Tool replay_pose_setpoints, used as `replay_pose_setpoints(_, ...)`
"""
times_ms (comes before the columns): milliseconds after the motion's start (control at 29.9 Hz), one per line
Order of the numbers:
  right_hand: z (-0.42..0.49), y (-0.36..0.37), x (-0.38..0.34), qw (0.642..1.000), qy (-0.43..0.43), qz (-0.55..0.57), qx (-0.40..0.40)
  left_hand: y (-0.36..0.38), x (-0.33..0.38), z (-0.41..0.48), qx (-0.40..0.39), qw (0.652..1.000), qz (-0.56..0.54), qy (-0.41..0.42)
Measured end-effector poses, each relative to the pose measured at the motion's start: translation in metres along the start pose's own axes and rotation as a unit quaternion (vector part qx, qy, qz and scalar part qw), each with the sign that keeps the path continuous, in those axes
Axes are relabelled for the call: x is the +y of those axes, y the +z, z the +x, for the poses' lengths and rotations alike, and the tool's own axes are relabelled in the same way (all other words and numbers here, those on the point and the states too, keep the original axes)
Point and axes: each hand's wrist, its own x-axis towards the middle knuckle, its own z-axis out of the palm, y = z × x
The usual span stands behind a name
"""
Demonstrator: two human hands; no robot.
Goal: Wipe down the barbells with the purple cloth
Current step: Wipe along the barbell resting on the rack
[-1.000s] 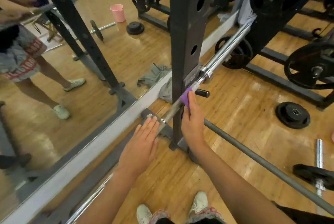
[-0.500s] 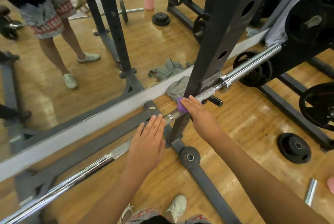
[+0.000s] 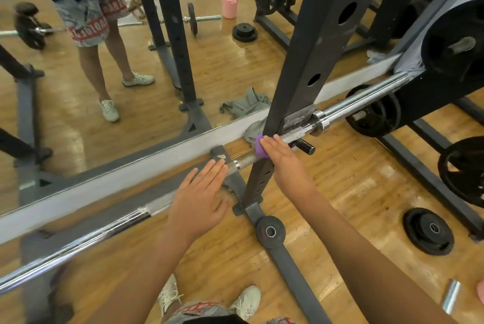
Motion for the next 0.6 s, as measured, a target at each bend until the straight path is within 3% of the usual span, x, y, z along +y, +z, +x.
replay_pose_setpoints(100, -0.005, 0.005, -0.018, 1.0, 0.017, 0.01, 0.01, 0.002, 0.001, 0.0, 0.018, 1.0, -0.017, -0.017)
replay_pose_setpoints(234, -0.01, 0.002, -0.037, 0.997, -0.055, -0.004, -0.05, 0.004, 0.001, 0.001, 0.02, 0.999, -0.028, -0.025)
replay_pose_setpoints(468, 0.003, -0.015, -0.019, 0.999, 0.016, -0.022, -0.02, -0.001, 0.003, 0.001, 0.003, 0.999, -0.031, -0.032)
replay_pose_setpoints(602, -0.006, -0.006, -0.04, 0.997, -0.029, -0.025, -0.06, -0.001, 0.004, 0.001, -0.006, 0.999, -0.026, -0.025)
